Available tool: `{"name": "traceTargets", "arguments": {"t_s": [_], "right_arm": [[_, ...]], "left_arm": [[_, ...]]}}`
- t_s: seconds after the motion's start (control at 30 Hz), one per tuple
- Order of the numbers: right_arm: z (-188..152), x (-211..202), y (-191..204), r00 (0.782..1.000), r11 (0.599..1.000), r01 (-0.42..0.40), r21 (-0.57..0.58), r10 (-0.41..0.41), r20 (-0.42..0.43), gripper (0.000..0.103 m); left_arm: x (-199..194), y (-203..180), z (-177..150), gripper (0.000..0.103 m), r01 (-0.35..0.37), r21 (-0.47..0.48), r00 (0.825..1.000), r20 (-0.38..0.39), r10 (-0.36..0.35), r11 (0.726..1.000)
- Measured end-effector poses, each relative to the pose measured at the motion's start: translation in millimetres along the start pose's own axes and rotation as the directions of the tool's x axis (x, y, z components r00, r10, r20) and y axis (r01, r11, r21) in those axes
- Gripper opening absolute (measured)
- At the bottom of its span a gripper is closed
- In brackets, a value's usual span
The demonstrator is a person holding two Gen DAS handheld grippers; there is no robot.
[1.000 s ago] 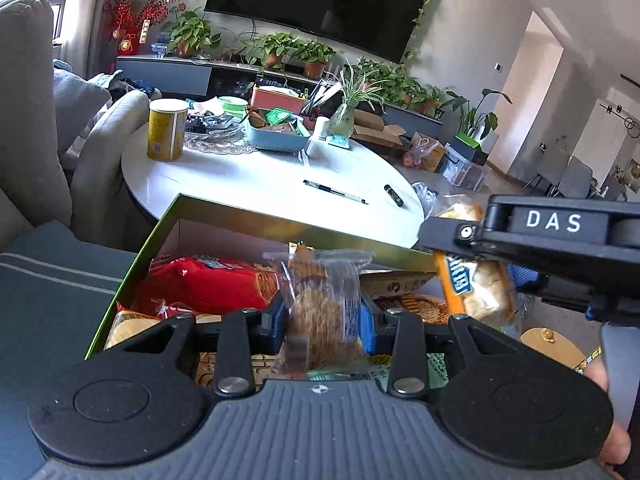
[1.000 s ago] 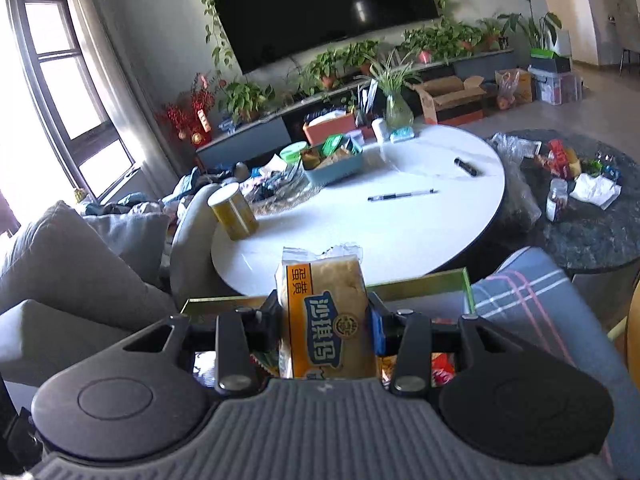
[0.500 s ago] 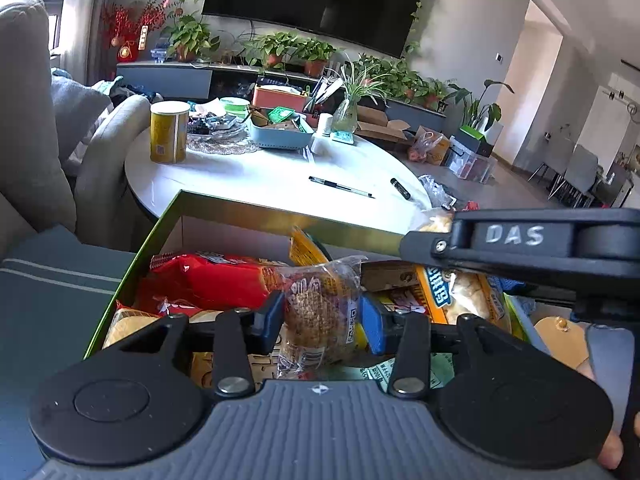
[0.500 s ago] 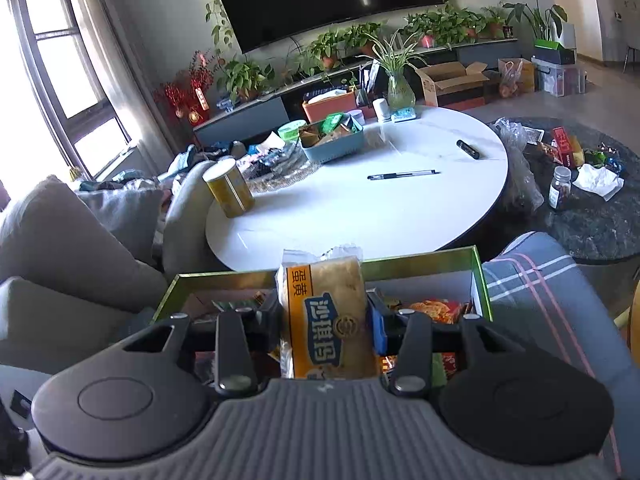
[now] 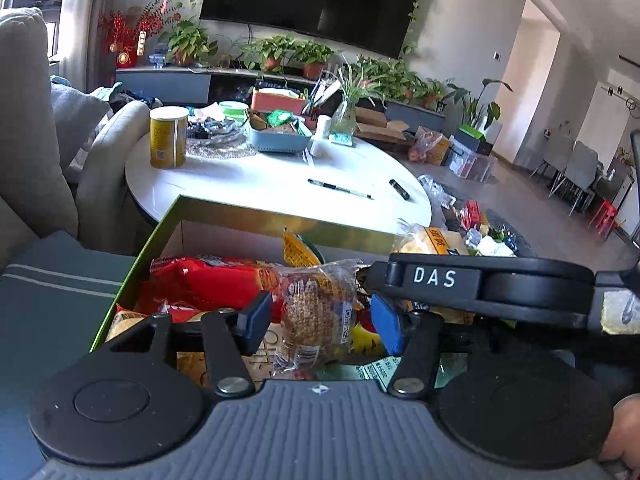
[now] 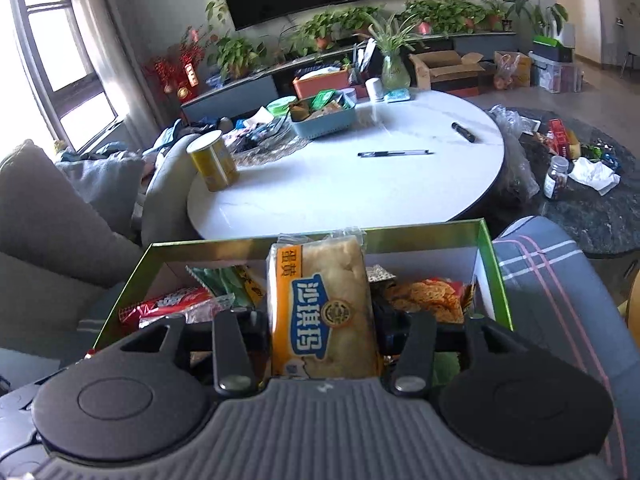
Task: Organize snacks
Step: 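Lower both packets into the green box and open both grippers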
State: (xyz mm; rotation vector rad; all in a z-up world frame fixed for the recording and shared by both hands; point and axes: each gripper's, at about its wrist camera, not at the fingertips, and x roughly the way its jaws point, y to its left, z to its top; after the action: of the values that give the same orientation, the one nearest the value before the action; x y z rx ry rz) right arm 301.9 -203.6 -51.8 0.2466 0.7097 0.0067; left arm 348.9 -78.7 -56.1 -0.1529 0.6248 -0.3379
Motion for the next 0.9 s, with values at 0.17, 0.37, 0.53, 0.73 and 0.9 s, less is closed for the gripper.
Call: {"name": "traceTargets", "arguments": {"t_s": [0.17,0.37,0.53,0.73,0.9], "right_arm": [[4.6,-15.1,-2.6,0.999,1.0,0.009,0.001,-0.009,0.051,0.103],[13.6,-31.8,-1.5,0.995,0.999,0.044,-0.011,-0.043,0.095,0.103],[13.2,-61.2,-2.6,0.993,0.999,0.042,0.005,-0.042,0.112,0.103],[6.5,-107.9,8.0,0.987,0.999,0.045,-0.024,-0.041,0.158,0.103],[-5.2,-140.6,14.8,0.984,0.997,0.053,-0.056,-0.042,0.173,0.103]], "left_arm": [[-5.5,1.0,3.4,0.054,0.002,0.001,1.0,0.022,-0.002,1.0],[-17.1,-1.1,4.3,0.056,-0.022,0.025,0.999,0.027,0.021,0.999],[-46.6,-5.5,7.1,0.056,-0.054,0.057,0.997,0.05,0.051,0.997],[-100.1,-14.5,3.1,0.063,-0.07,0.083,0.992,0.11,0.06,0.994],[-138.4,-20.0,-11.5,0.064,-0.092,0.088,0.99,0.116,0.082,0.992]]}}
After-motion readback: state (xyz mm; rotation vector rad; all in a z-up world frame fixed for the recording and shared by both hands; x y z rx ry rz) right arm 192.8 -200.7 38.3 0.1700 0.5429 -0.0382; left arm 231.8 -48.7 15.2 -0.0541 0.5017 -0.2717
